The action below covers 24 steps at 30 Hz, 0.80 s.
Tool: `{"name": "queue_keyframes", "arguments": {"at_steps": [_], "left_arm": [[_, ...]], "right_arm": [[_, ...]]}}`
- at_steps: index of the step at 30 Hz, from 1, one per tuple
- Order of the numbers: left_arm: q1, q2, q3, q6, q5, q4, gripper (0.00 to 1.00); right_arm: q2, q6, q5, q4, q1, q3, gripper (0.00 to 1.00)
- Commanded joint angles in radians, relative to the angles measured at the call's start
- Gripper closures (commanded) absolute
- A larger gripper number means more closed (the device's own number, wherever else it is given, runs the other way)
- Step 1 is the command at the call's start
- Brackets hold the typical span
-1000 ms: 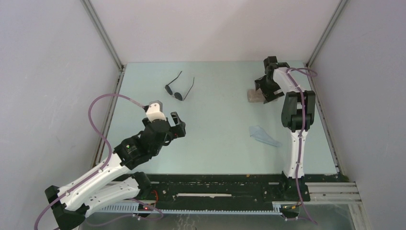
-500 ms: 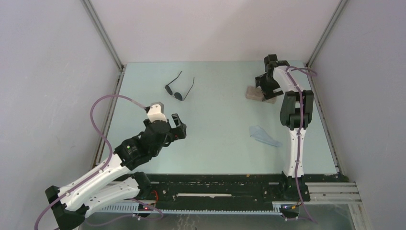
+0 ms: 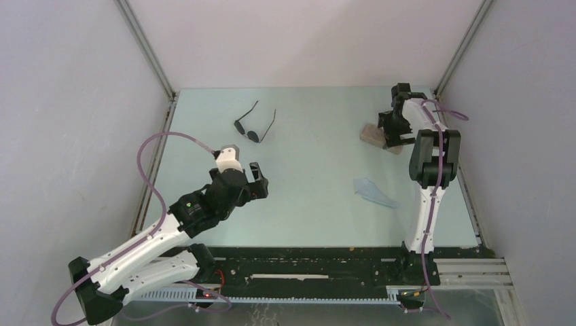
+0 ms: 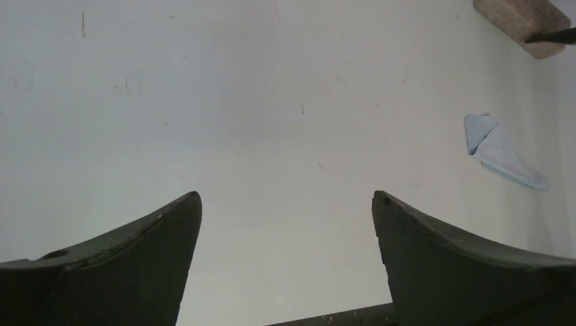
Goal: Organize the sunglasses
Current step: Move the sunglasses case at the center of the board.
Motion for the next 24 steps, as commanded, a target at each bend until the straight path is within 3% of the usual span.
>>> {"name": "queue_keyframes", "arguments": {"at_steps": [1,8,13,19,24], "left_arm": [[-0.004,0.018,0.008,0.018,0.018,0.03,0.0],[-0.004,0.028,0.004,0.007,0.03,0.041,0.0],[-0.006,0.046,0.01,0.01,0.036,0.048,0.0],[-0.005,0.066,0.016,0.02,0.051,0.058,0.0],[-0.005,0.091,0.024,0.028,0.066,0.07,0.0]], "right_arm": [[-0.029,0.036,0.046,-0.035,-0.026,-0.028,0.0],[0.013,-0.059,0.047,-0.037,-0.012,0.057,0.0],[0.097,-0.371,-0.088,0.025,0.025,0.141,0.0],[0.043,-0.688,-0.176,0.099,0.086,0.028,0.0],[-0.027,-0.886,-0.173,0.036,0.121,-0.047,0.0]]}}
